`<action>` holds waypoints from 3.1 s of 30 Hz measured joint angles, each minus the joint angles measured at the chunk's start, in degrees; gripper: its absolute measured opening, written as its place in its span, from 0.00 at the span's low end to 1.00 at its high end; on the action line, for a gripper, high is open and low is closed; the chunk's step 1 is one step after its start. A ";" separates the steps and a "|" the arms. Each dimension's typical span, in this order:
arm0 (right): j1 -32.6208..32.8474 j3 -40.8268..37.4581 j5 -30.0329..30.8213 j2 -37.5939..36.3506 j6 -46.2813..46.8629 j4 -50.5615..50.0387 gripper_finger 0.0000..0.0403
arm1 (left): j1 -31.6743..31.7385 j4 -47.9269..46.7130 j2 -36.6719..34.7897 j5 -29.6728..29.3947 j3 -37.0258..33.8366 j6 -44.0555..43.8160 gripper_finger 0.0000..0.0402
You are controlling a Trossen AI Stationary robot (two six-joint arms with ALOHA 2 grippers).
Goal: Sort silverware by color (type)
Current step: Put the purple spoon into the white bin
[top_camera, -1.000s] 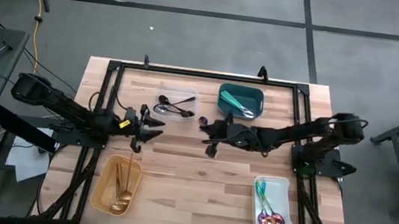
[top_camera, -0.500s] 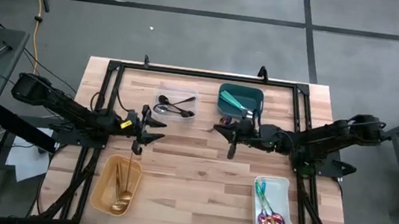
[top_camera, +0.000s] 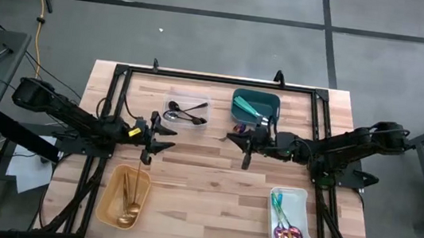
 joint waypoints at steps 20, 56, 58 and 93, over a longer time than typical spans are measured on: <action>0.00 0.09 -0.22 0.02 -2.17 -0.02 0.00 | 0.00 -0.20 0.00 0.00 0.01 -0.13 0.45; -0.02 0.09 -0.61 0.07 -2.68 0.09 0.00 | 0.00 -0.39 0.00 0.00 0.00 -0.20 0.45; -0.02 0.09 -0.61 0.07 -2.89 0.11 0.00 | 0.00 -0.39 0.00 -0.01 0.01 -0.20 0.45; -0.02 0.11 -2.11 0.07 -3.10 1.81 0.00 | 0.02 -0.22 0.00 2.05 0.02 -4.22 0.45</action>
